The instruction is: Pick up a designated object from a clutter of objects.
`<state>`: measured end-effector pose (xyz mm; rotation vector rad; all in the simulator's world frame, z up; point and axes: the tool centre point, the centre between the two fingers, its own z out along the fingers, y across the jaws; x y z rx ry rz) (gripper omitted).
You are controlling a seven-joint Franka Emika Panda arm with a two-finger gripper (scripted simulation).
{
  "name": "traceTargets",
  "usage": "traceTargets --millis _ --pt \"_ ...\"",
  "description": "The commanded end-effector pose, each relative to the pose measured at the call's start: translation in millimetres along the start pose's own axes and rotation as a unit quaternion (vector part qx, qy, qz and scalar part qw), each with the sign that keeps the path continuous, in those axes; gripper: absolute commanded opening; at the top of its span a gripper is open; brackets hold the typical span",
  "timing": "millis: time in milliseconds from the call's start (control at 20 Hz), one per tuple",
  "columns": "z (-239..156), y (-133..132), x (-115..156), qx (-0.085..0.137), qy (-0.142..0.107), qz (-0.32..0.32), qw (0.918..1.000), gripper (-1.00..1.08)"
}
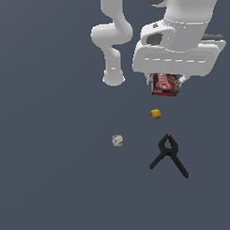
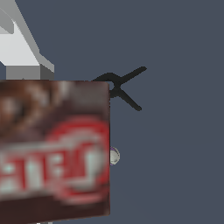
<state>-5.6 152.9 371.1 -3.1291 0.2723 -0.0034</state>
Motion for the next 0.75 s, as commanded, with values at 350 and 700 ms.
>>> traceTargets --millis 350,700 --pt "-59 1 -9 0.0 -0.001 0.0 1.0 -1.0" --pt "-71 1 -9 0.0 -0.001 0.001 1.0 -1.0"
